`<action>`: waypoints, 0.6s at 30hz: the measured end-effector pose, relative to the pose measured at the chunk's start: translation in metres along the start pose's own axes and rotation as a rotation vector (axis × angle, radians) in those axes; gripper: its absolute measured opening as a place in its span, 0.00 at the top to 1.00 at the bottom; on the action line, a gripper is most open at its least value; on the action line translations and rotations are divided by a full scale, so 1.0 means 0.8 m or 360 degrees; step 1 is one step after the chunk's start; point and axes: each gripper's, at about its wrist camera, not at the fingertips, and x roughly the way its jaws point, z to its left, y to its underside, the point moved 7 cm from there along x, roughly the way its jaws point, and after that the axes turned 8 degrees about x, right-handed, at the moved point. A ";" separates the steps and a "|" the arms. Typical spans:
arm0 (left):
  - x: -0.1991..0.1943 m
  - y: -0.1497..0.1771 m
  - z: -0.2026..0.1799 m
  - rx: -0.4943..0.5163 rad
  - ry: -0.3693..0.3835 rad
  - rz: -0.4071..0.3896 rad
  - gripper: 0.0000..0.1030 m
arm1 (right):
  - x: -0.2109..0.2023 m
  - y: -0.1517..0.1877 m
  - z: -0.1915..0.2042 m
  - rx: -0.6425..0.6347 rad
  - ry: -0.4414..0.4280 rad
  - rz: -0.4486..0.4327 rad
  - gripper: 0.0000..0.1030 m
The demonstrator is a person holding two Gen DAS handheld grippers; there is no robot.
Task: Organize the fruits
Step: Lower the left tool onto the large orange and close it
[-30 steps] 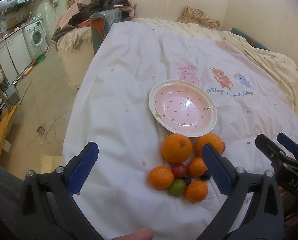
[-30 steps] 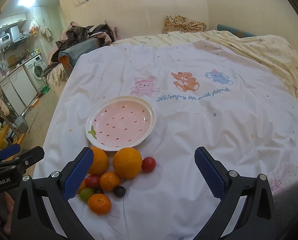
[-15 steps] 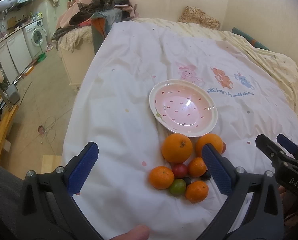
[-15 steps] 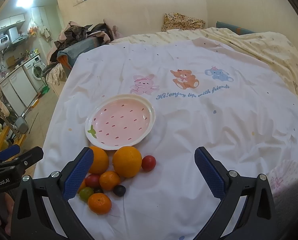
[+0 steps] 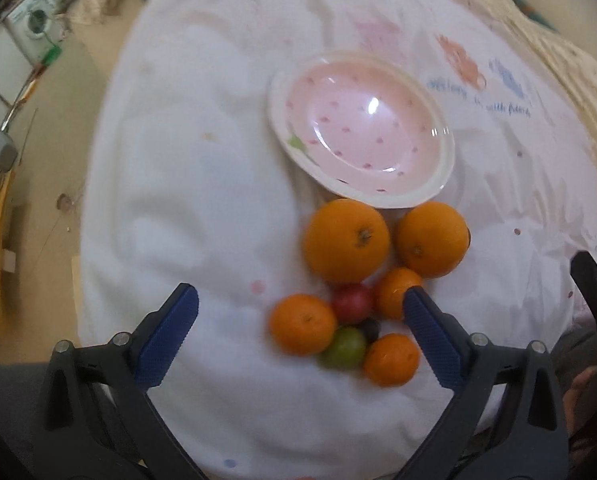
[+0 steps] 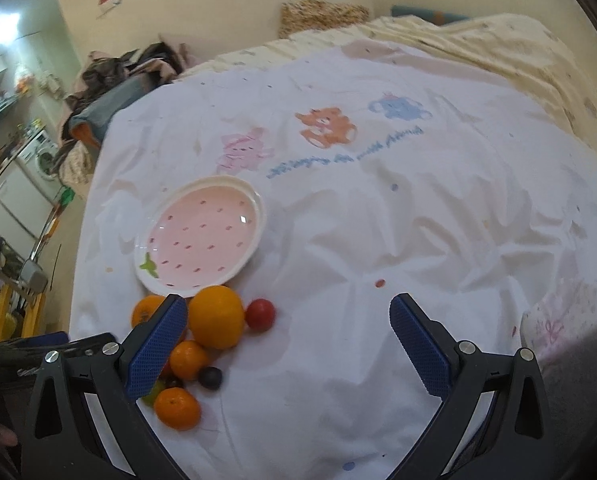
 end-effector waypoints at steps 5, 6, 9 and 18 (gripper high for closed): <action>0.035 -0.018 -0.030 0.0067 -0.0004 0.0087 0.15 | 0.007 -0.003 -0.021 0.0110 0.0020 0.0040 0.00; 0.042 -0.019 -0.033 0.0048 0.0026 0.0114 0.17 | 0.008 -0.004 -0.023 0.0122 0.0025 0.0044 0.00; 0.058 -0.020 -0.036 0.0040 0.0031 0.0174 0.26 | 0.012 -0.004 -0.026 0.0137 0.0039 0.0060 0.00; 0.075 -0.017 -0.035 -0.0004 0.0080 0.0231 0.43 | 0.022 -0.005 -0.022 0.0117 0.0034 0.0090 0.00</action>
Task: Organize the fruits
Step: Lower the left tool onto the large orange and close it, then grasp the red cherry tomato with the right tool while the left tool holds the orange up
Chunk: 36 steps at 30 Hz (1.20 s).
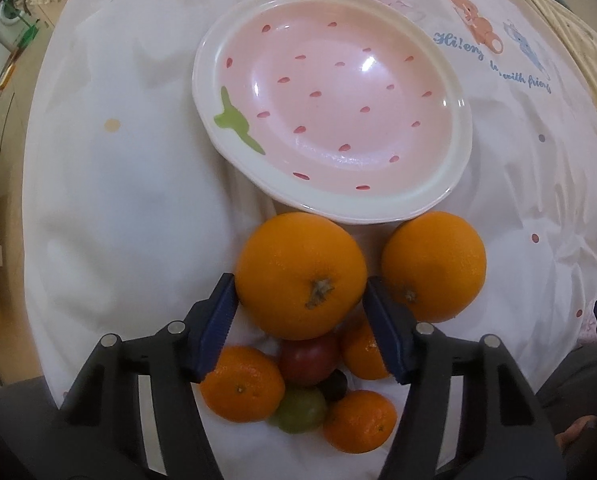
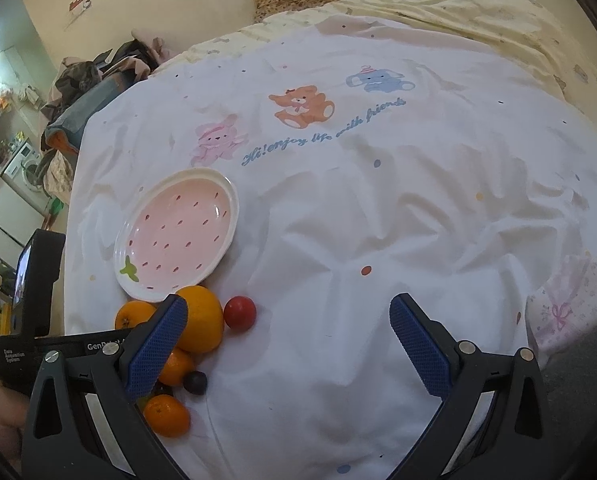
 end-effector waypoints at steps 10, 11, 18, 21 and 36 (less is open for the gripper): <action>-0.045 0.006 0.003 0.0014 0.0009 -0.0062 0.49 | -0.003 0.000 0.001 -0.0007 -0.0001 -0.0017 0.00; -0.055 0.008 0.003 0.0027 0.0021 -0.0081 0.49 | -0.003 0.000 0.000 0.0001 -0.0003 -0.0015 0.00; -0.121 0.018 0.028 0.0114 -0.0054 -0.0273 0.49 | 0.001 -0.003 -0.006 0.0036 -0.0038 0.0066 0.00; -0.124 0.021 0.042 0.0093 -0.0068 -0.0300 0.49 | 0.012 -0.013 -0.007 -0.0001 -0.0063 0.0190 0.00; -0.100 0.020 0.057 -0.0020 0.0031 -0.0281 0.49 | 0.100 0.027 0.057 -0.1409 -0.0015 0.0779 0.13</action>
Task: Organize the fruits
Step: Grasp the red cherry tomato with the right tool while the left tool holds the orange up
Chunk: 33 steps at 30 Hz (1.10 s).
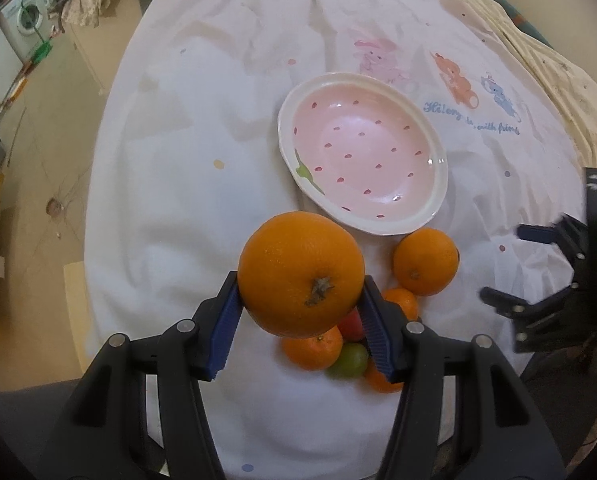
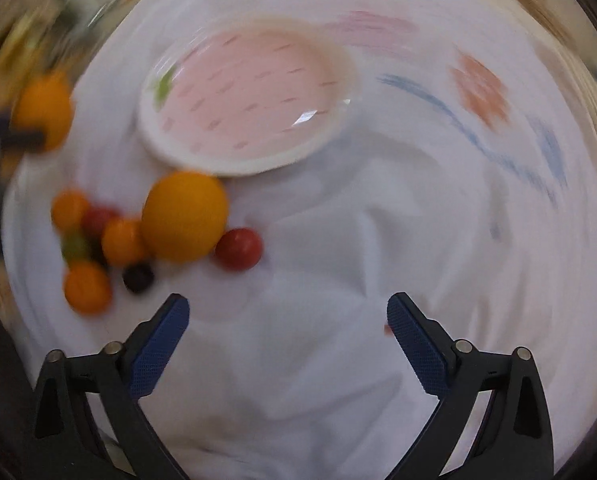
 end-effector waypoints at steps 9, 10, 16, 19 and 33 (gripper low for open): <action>0.001 -0.005 0.014 -0.0080 0.0019 0.0015 0.49 | 0.042 -0.007 0.036 -0.0582 -0.0106 0.0149 0.36; 0.002 -0.005 0.015 -0.0081 0.0017 0.0018 0.49 | 0.046 -0.006 0.039 -0.0633 -0.0097 0.0165 0.40; 0.011 -0.004 0.016 -0.0088 0.0028 0.0060 0.49 | 0.062 0.002 0.065 -0.0912 -0.0070 0.0167 0.52; 0.010 -0.004 0.015 -0.0084 0.0030 0.0058 0.49 | 0.064 0.004 0.073 -0.0984 -0.0070 0.0182 0.61; 0.010 -0.004 0.015 -0.0081 0.0011 0.0052 0.49 | 0.053 0.009 0.068 -0.1008 0.0017 0.0200 0.66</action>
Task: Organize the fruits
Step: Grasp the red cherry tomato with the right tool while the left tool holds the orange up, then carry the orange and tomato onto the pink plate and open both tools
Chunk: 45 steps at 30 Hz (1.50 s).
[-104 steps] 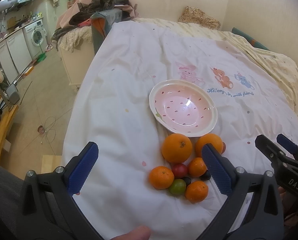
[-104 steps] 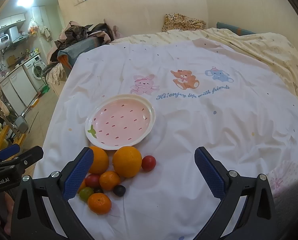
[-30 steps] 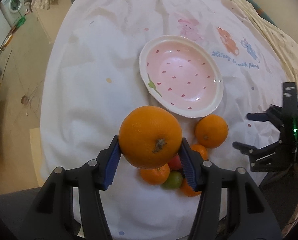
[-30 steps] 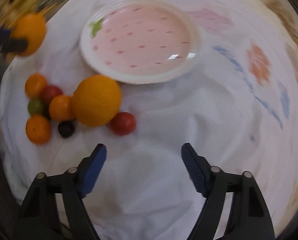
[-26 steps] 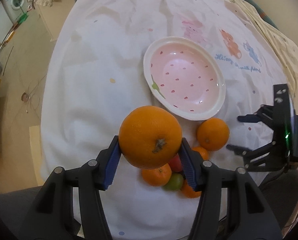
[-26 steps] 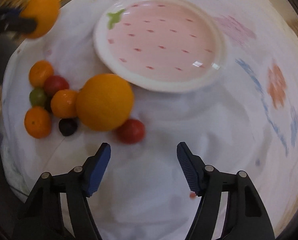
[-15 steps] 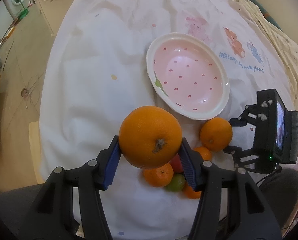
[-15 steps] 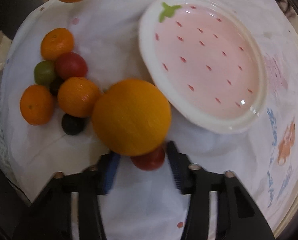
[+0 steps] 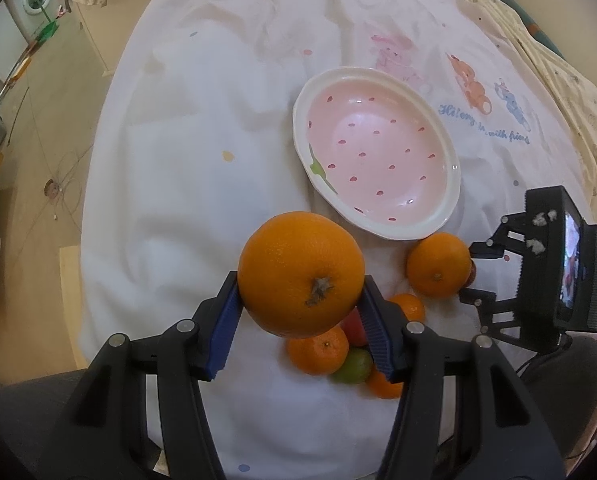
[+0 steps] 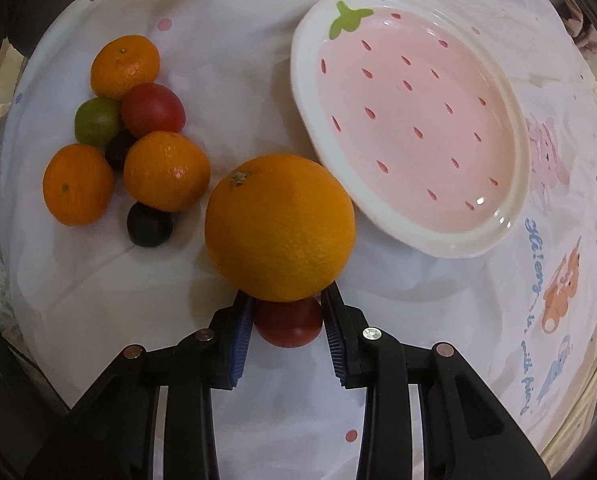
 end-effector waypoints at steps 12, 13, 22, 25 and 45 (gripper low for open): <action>0.003 0.001 -0.004 0.0030 -0.0035 -0.0012 0.49 | -0.052 0.020 -0.012 0.0175 0.0047 -0.0095 0.66; 0.003 0.000 -0.004 0.0032 -0.0034 -0.0013 0.49 | -0.062 0.024 -0.013 0.0201 0.0045 -0.0130 0.66; -0.004 -0.002 -0.002 0.0036 -0.0055 -0.0037 0.49 | -0.141 0.016 -0.057 0.0856 -0.0078 -0.0598 0.66; -0.009 -0.015 -0.008 0.0075 -0.0055 -0.0044 0.49 | -0.135 0.021 -0.105 0.1136 -0.0128 -0.0687 0.66; 0.082 -0.148 -0.041 0.0242 -0.0050 0.0041 0.48 | -0.066 -0.049 -0.232 0.1799 -0.0498 -0.0715 0.66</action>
